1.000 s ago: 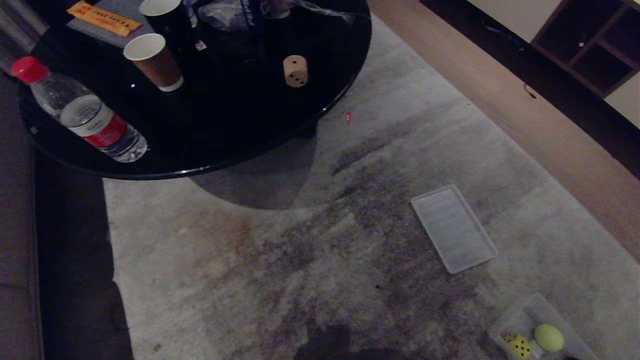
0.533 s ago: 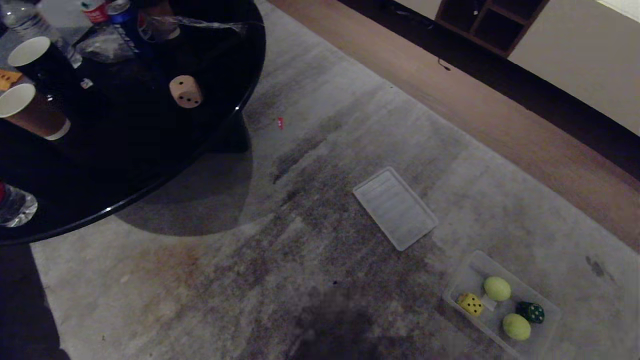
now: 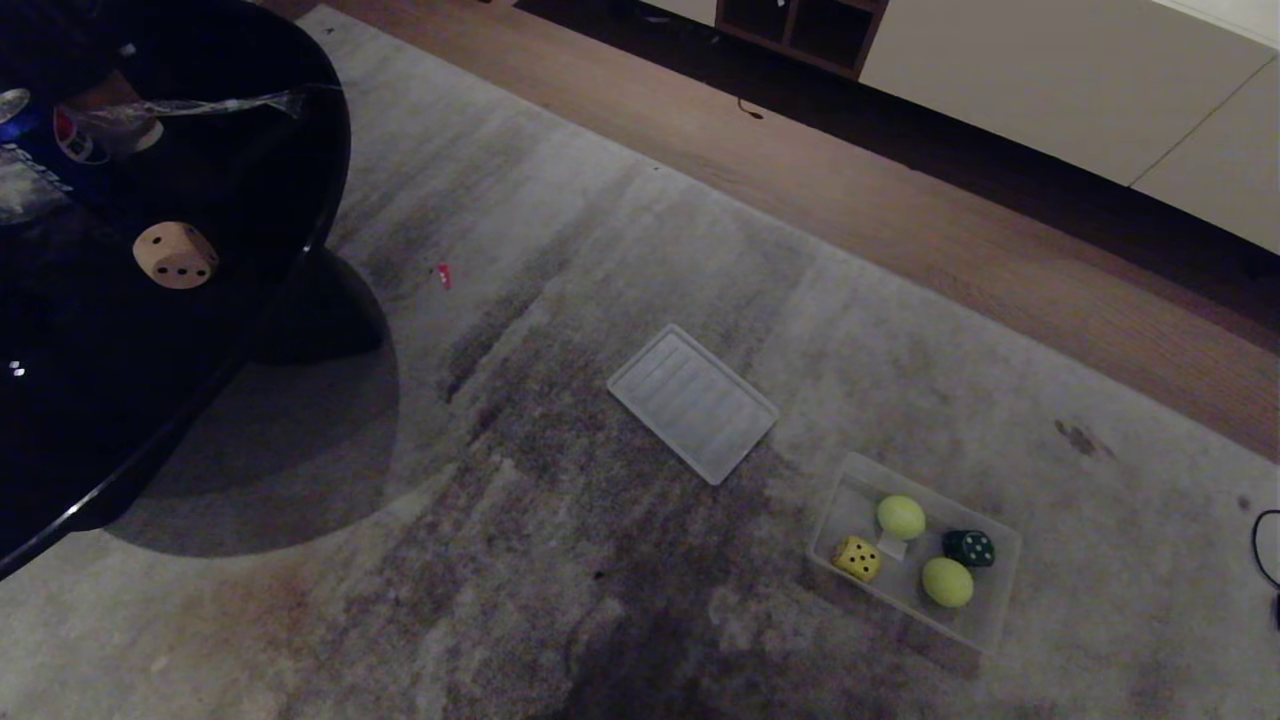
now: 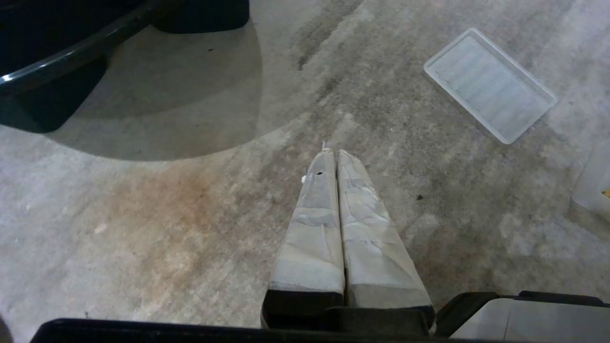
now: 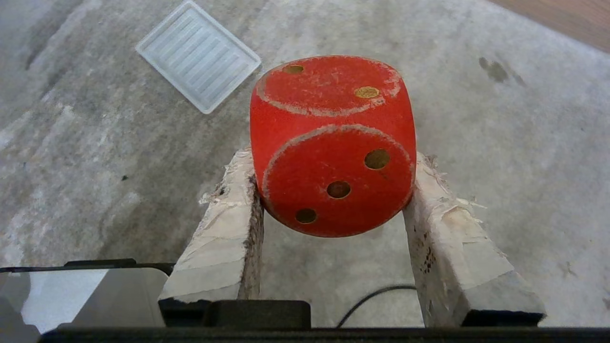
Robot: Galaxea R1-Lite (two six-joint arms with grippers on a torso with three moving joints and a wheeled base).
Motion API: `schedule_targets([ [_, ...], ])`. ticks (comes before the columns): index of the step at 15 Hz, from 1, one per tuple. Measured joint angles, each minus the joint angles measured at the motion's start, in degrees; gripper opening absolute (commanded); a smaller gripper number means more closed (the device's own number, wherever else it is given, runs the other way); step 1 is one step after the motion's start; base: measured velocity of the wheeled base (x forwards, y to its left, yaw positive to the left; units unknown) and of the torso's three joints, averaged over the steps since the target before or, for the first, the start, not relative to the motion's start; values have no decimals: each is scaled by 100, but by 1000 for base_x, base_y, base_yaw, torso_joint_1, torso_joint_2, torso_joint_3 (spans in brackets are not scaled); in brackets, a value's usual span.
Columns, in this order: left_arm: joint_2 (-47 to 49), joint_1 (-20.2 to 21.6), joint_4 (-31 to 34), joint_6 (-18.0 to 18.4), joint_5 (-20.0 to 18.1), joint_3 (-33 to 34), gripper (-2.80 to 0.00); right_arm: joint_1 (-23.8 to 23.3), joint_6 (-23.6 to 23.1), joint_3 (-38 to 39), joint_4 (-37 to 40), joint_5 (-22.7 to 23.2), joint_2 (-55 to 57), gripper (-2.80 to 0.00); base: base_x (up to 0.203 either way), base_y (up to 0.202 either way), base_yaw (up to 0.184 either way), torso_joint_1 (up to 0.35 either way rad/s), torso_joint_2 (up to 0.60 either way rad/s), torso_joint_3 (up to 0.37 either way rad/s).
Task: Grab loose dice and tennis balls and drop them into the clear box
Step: Put the toys in the box
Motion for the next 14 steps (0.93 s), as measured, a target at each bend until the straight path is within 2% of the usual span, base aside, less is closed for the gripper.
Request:
schedule_targets([
  [14, 0, -2, 0, -17, 3, 0, -280, 0, -7, 0, -2, 0, 0, -280, 0, 0, 0, 0, 0, 0],
])
